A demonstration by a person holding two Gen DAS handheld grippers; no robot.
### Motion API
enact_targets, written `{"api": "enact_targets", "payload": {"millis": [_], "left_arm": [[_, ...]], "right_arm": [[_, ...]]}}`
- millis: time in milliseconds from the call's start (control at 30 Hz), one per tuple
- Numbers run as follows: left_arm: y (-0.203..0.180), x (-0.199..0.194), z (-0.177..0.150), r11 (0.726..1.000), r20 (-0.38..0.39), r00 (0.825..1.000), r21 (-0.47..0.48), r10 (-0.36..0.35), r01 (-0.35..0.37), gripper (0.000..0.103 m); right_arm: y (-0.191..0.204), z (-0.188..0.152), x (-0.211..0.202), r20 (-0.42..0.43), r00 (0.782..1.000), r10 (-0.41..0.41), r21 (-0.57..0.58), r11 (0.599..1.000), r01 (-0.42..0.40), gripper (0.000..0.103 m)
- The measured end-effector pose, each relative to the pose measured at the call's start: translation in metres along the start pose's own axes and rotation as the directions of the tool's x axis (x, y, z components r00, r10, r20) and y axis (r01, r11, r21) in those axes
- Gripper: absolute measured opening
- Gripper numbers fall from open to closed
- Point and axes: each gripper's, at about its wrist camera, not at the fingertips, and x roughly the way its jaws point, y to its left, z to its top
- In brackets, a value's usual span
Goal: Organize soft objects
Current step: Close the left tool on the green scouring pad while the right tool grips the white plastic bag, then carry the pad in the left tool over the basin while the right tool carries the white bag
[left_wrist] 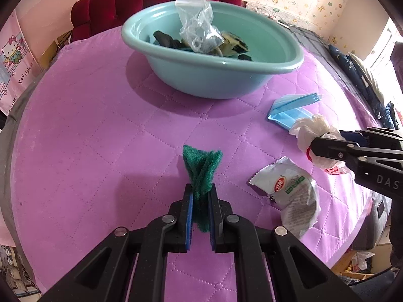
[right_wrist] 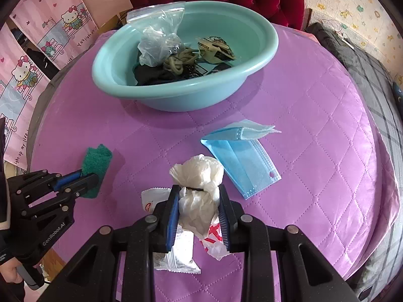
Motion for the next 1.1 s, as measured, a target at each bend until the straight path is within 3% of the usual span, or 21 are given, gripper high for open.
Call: {"api": "enact_targets", "payload": {"millis": [467, 1100], "left_arm": [[0.002, -0.048, 0.0, 1.0, 0.015, 1.0, 0.018, -0.019, 0.018, 0.011], [-0.014, -0.089, 0.041, 0.996, 0.071, 0.996, 0.071, -0.058, 0.053, 0.011]], "right_arm": [[0.011, 0.005, -0.022, 0.01, 1.0, -0.005, -0.031, 0.999, 0.006, 0.03], [0.011, 0.039, -0.073, 0.081, 0.997, -0.013, -0.043, 0.999, 0.016, 0.03]]}}
